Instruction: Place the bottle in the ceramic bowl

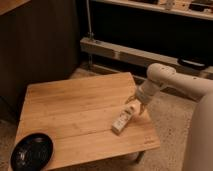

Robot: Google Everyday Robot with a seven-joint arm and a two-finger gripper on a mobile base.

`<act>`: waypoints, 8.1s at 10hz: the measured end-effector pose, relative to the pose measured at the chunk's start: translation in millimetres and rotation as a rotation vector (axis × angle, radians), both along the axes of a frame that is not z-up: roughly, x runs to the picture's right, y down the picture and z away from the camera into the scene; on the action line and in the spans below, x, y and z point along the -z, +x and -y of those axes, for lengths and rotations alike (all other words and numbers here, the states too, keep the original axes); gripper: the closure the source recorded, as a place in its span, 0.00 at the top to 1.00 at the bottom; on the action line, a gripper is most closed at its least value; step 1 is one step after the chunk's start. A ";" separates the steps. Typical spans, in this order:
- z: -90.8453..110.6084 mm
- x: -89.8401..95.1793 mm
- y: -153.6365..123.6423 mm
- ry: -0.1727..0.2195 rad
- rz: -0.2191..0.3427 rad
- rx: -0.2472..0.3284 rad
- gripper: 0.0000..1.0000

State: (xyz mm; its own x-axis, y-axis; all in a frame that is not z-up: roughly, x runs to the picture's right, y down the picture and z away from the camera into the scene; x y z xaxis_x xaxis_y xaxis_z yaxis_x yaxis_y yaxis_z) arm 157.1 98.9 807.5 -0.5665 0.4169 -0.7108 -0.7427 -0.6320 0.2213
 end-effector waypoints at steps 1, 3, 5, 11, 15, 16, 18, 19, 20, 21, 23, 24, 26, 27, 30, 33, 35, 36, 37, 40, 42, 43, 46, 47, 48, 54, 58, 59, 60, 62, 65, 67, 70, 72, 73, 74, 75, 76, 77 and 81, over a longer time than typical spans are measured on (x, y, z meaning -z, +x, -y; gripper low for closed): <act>1.8 -8.4 -5.1 -0.025 0.020 0.025 0.65; 4.0 -16.8 -14.3 -0.046 0.046 0.054 0.65; -0.2 -23.2 -14.5 -0.073 0.070 0.078 0.65; -21.5 -24.7 -21.9 -0.112 0.104 0.134 0.65; -43.9 -28.2 -27.0 -0.128 0.103 0.160 0.65; -47.3 -29.6 -28.2 -0.131 0.103 0.166 0.65; -53.8 -35.2 -31.0 -0.139 0.101 0.175 0.65; -54.3 -37.5 -32.8 -0.141 0.101 0.177 0.65; -55.1 -40.7 -35.5 -0.146 0.102 0.180 0.65; -55.4 -44.7 -38.9 -0.154 0.105 0.183 0.65; -53.4 -51.8 -47.2 -0.167 0.113 0.191 0.53; -50.4 -55.0 -50.0 -0.171 0.118 0.196 0.41; -43.5 -58.1 -50.9 -0.175 0.136 0.207 0.23; -35.4 -54.7 -50.2 -0.169 0.153 0.214 0.11; -3.4 -22.6 -55.6 -0.130 0.212 0.238 0.00; 30.0 35.2 -84.3 -0.069 0.345 0.298 0.00; 29.4 74.9 -120.2 -0.021 0.486 0.369 0.00; 27.9 85.8 -133.7 -0.001 0.536 0.395 0.00; 26.6 107.2 -155.4 0.042 0.630 0.448 0.00; 29.3 147.4 -199.4 0.167 0.837 0.584 0.00; 30.2 158.3 -210.9 0.206 0.897 0.626 0.00; 30.1 157.8 -210.6 0.206 0.896 0.625 0.00; 30.2 158.1 -211.2 0.206 0.897 0.626 0.00; 30.2 158.1 -211.0 0.206 0.897 0.625 0.00; 30.1 157.9 -211.0 0.206 0.897 0.625 0.00; 15.1 168.1 -283.7 0.234 1.096 0.766 0.00; -17.2 204.4 -350.8 0.311 1.274 0.875 0.00; -24.1 213.7 -360.4 0.341 1.299 0.893 0.00; -31.2 223.5 -372.6 0.375 1.329 0.911 0.00; -38.5 232.0 -392.6 0.410 1.370 0.931 0.00; -46.9 228.6 -436.8 0.398 1.445 0.947 0.00; -55.7 227.9 -454.9 0.387 1.491 0.956 0.00; -76.5 224.3 -472.6 0.360 1.547 0.965 0.00; -90.2 219.1 -483.9 0.340 1.573 0.964 0.00; -96.5 214.3 -490.0 0.329 1.585 0.963 0.00; -99.8 208.4 -495.6 0.323 1.595 0.959 0.00; -101.2 204.3 -500.6 0.318 1.603 0.954 0.00; -104.1 199.0 -506.3 0.306 1.612 0.955 0.00; -112.5 193.5 -513.3 0.290 1.623 0.962 0.00; -134.3 182.4 -528.7 0.282 1.633 0.983 0.00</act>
